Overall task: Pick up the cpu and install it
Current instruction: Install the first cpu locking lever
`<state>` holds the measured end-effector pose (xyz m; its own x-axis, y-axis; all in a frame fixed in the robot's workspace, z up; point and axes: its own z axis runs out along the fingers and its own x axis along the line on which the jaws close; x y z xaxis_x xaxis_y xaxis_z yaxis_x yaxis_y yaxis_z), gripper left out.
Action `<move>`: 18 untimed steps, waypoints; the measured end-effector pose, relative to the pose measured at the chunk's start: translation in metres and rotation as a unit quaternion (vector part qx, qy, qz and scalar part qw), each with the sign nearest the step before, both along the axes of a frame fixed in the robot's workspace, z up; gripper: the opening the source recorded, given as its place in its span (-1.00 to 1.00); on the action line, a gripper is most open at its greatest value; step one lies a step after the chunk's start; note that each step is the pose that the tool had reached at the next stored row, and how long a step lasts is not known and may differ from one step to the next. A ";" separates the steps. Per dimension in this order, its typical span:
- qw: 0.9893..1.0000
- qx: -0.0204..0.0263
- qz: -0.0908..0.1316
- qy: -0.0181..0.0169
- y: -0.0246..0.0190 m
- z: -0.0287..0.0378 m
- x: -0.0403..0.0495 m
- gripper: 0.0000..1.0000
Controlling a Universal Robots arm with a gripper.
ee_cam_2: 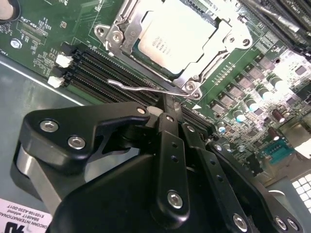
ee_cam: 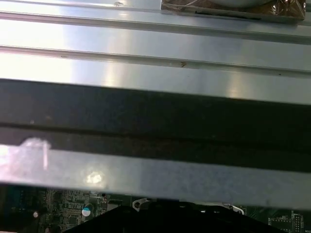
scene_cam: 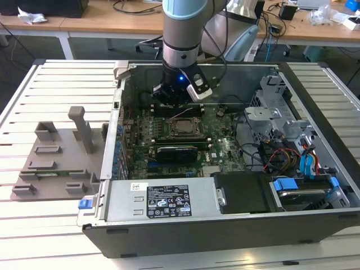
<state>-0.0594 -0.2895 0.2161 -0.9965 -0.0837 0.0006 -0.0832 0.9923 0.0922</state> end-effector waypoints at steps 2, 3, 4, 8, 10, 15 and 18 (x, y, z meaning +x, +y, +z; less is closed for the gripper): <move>1.000 0.000 0.000 0.000 -0.0003 -0.0001 0.0000 -0.79; 1.000 0.000 0.000 0.000 -0.0004 -0.0002 0.0000 -0.79; 1.000 0.000 0.000 0.000 -0.0004 -0.0006 0.0001 -0.79; 1.000 0.000 0.000 0.000 -0.0004 -0.0036 0.0044 -0.79; 1.000 0.000 0.000 0.001 -0.0004 -0.0051 0.0080 -0.79; 1.000 0.000 0.001 0.001 -0.0004 -0.0084 0.0213 -0.79; 1.000 0.000 0.001 0.001 -0.0004 -0.0098 0.0249 -0.79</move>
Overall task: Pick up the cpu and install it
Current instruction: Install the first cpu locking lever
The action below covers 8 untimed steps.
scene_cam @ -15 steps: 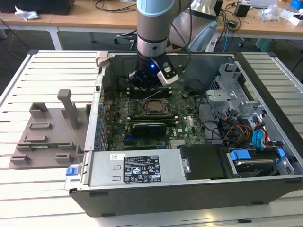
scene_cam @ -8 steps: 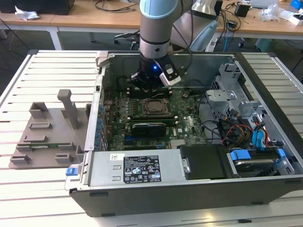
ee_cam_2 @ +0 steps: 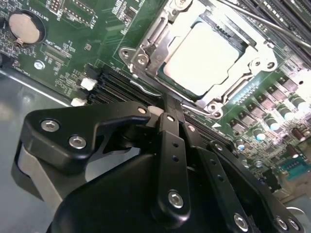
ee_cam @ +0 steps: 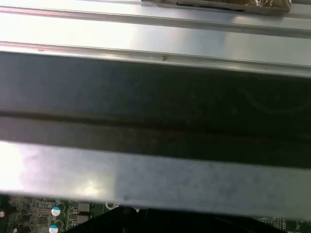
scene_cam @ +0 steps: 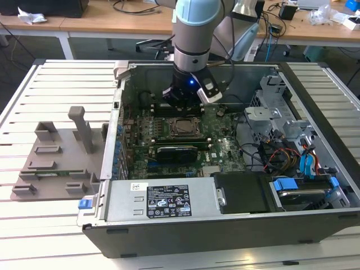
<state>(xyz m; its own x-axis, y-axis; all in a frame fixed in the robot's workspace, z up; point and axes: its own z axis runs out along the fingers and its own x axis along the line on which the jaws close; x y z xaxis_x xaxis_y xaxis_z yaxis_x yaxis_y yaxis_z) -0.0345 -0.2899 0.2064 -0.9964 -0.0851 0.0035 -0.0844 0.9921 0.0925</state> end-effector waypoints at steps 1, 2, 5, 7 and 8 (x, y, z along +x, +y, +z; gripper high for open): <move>1.000 0.000 0.000 0.000 0.0000 -0.0004 0.0012 -0.79; 1.000 0.000 0.000 0.000 0.0000 -0.0008 0.0021 -0.79; 1.000 0.000 0.000 0.001 -0.0001 -0.0022 0.0058 -0.79; 1.000 0.000 0.000 0.001 -0.0003 -0.0026 0.0070 -0.79; 1.000 0.000 0.000 0.001 -0.0005 -0.0027 0.0072 -0.79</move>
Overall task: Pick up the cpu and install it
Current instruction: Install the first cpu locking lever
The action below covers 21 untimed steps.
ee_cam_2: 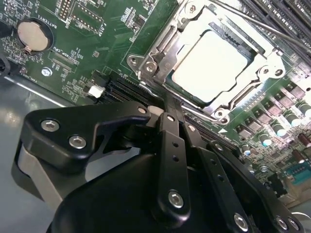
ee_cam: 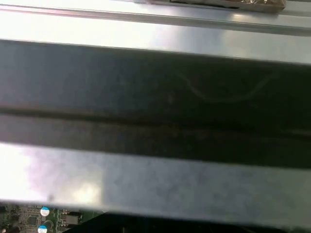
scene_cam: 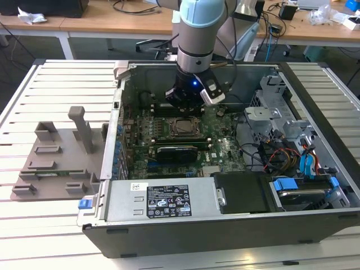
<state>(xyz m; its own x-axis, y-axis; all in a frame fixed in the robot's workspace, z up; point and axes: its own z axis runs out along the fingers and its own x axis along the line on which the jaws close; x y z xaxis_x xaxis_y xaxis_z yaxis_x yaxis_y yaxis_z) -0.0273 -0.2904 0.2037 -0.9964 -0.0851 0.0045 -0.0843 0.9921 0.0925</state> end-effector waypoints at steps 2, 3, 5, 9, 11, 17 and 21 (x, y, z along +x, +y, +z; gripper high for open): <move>1.000 0.000 0.000 0.000 -0.0022 -0.0002 0.0005 -0.79; 1.000 0.000 0.000 0.000 -0.0028 -0.0002 0.0006 -0.79; 1.000 -0.001 0.000 0.000 -0.0037 -0.0010 0.0013 -0.79; 1.000 -0.002 0.000 0.000 -0.0028 -0.0042 0.0055 -0.79; 1.000 -0.002 0.000 0.000 -0.0007 -0.0047 0.0065 -0.79; 1.000 -0.015 0.000 -0.001 -0.0007 0.0087 0.0064 -0.79; 0.999 -0.049 0.000 -0.001 -0.0065 0.0096 0.0064 -0.79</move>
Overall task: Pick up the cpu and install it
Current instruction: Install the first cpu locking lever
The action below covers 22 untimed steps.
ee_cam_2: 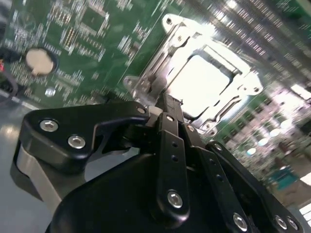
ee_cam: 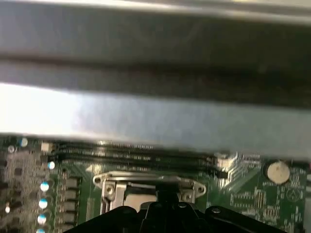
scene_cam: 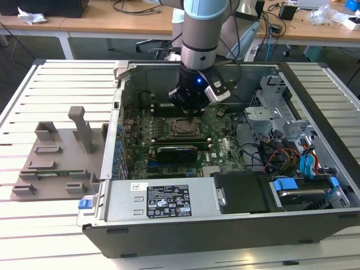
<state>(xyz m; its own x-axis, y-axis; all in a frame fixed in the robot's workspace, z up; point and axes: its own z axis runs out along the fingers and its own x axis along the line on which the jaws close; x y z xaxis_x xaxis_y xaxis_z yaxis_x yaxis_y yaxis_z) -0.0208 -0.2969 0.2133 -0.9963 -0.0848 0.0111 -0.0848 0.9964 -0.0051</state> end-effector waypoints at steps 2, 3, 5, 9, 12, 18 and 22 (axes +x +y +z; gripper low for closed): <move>1.000 -0.009 0.000 0.000 -0.0042 0.0000 -0.0001 -0.79; 1.000 -0.010 0.000 0.000 -0.0058 0.0000 -0.0001 -0.79; 1.000 -0.011 0.000 0.000 -0.0088 0.0008 -0.0001 -0.79; 1.000 -0.011 0.000 0.000 -0.0124 0.0050 -0.0001 -0.79; 1.000 -0.011 0.000 0.000 -0.0124 0.0106 -0.0001 -0.79; 1.000 -0.011 0.000 0.000 -0.0124 0.0219 -0.0001 -0.79; 1.000 -0.011 0.000 0.000 -0.0124 0.0261 -0.0001 -0.79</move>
